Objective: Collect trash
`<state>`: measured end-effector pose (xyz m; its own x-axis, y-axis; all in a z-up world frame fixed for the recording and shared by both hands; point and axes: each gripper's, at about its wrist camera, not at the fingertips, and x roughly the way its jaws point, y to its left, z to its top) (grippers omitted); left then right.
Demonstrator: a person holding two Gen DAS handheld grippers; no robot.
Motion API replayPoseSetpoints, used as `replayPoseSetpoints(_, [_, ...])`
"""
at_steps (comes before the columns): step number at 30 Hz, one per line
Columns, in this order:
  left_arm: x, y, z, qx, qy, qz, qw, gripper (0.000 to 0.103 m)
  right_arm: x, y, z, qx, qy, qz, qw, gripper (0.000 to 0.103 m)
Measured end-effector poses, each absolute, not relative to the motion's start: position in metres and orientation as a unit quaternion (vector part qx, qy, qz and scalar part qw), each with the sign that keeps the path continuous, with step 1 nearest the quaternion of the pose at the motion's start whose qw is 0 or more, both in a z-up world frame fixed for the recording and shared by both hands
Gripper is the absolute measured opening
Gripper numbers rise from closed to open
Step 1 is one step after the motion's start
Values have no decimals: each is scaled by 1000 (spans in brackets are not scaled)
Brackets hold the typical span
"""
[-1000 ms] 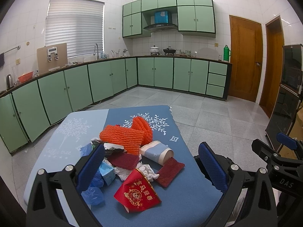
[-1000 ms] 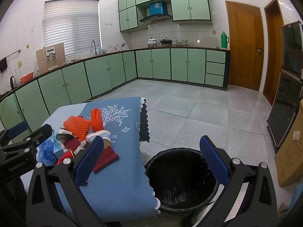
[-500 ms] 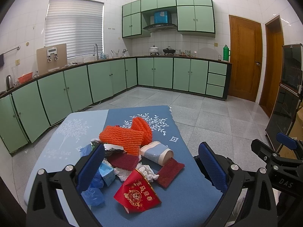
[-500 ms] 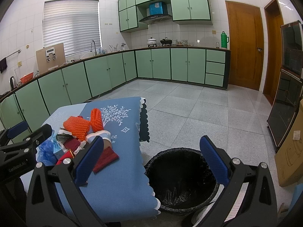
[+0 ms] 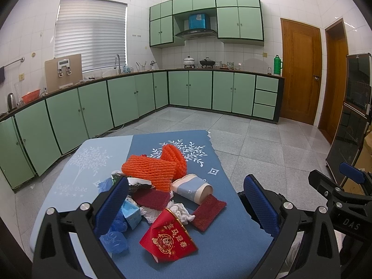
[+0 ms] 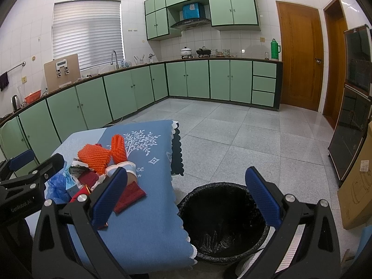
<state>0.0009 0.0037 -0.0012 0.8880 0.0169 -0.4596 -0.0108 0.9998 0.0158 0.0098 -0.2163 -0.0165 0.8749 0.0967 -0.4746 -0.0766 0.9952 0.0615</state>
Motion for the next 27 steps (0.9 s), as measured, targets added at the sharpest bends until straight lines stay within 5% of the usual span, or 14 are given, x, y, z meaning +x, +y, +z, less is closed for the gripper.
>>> replayPoseSetpoints(27, [4, 8, -3, 4, 240, 12, 971, 97, 12, -216, -20, 25, 251, 48, 967, 98])
